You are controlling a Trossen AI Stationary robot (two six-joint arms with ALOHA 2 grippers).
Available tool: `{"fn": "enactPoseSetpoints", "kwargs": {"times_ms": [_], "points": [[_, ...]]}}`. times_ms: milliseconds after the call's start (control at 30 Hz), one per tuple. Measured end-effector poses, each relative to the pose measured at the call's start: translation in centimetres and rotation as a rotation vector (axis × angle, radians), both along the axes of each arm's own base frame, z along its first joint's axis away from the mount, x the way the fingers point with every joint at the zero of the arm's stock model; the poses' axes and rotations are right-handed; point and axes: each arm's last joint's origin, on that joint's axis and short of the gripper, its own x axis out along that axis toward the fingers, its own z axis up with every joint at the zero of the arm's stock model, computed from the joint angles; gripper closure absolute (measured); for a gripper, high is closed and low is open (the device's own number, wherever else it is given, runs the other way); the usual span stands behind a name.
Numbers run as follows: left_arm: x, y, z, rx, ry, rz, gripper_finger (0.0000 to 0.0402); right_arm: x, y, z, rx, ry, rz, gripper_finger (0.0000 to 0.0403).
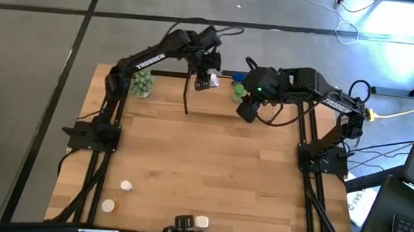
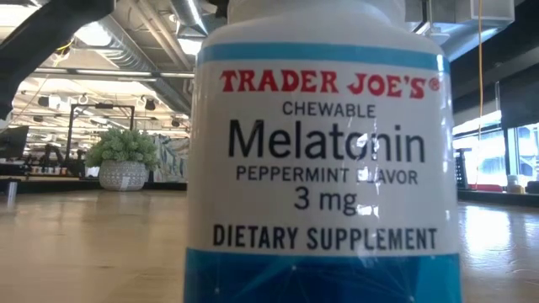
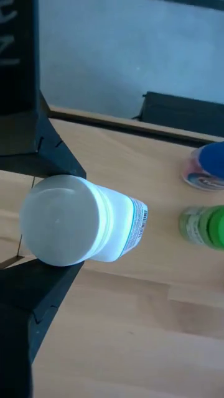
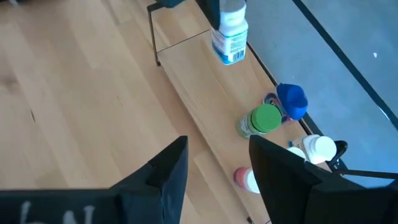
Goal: Pick and place medicine bottles onto shelf by color
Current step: Put the top white blue medicine on the shelf
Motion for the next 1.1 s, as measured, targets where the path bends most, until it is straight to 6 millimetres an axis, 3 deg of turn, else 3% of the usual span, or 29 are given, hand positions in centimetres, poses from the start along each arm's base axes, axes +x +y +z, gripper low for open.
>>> {"fn": "enactPoseSetpoints", "kwargs": {"times_ms": [133,367,633,767,1100], "points": [[0.7,-0.5,-0.6,-0.051,-0.009,-0.030,0.0225,0.0,0.0,0.0,-0.001,0.000,0.000,0.0230],[3.1,-4.9,-0.5,-0.019,-0.017,-0.145,0.0225,-0.2,0.0,0.2,-0.002,-0.005,0.001,0.0230],[6.3,-9.3,-0.5,0.080,-0.090,-0.152,0.0225,-3.2,0.3,2.2,-0.008,-0.083,-0.001,0.0230],[7.1,-9.2,-1.2,0.051,-0.116,-0.104,0.0225,-4.1,0.5,2.9,-0.009,-0.113,0.007,0.0230],[8.9,-7.2,-5.5,0.023,-0.042,-0.074,0.0225,-4.4,0.8,3.1,0.030,-0.106,0.127,0.0230]]}}
